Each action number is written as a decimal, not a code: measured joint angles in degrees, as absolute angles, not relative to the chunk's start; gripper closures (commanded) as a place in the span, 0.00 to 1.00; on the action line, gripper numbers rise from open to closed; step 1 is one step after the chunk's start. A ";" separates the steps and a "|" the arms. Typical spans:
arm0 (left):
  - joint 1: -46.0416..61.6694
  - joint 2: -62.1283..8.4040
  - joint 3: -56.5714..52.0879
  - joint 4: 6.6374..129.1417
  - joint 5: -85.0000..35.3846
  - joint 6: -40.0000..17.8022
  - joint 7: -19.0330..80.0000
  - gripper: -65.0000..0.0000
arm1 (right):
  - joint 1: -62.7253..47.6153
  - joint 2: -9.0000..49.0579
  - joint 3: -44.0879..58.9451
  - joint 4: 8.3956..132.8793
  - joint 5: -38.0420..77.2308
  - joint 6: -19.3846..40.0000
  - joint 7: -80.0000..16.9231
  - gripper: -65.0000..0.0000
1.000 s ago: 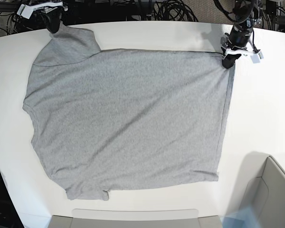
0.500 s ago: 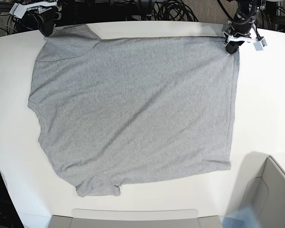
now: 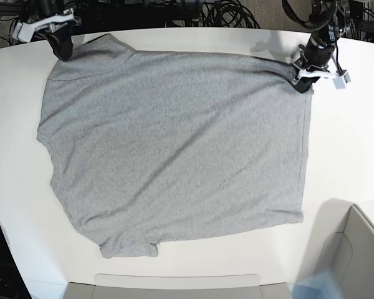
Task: Fold the T-shirt properly
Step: 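Pull both held corners apart to stretch the shirt flat, then lift both grippers, raising the shirt's shoulder edge off the table, then lower the held edge back onto the shirt and release both grippers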
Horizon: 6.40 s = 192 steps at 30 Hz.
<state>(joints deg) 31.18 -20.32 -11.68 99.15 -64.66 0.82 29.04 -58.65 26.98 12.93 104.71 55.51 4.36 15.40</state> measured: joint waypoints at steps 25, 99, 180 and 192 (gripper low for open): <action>15.05 -20.21 -11.79 98.85 -64.38 14.68 35.73 1.00 | -27.11 20.64 25.52 105.78 38.24 5.17 -23.53 1.00; 8.10 -24.18 -14.26 85.60 -58.52 12.43 48.86 0.68 | -0.99 14.48 43.33 79.44 11.11 31.31 -37.50 0.53; 35.03 -31.70 -23.79 84.09 -60.58 -5.74 48.69 1.00 | -21.71 1.10 49.50 91.11 1.67 39.09 -29.93 0.98; 36.67 -33.67 -23.46 84.09 -60.27 -5.67 49.23 1.00 | -25.78 1.06 51.11 91.98 3.46 39.07 -28.64 0.98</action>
<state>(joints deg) 36.67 -33.67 -23.46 84.09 -60.27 -5.67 49.23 -25.78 1.06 51.11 91.98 3.46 39.07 -28.64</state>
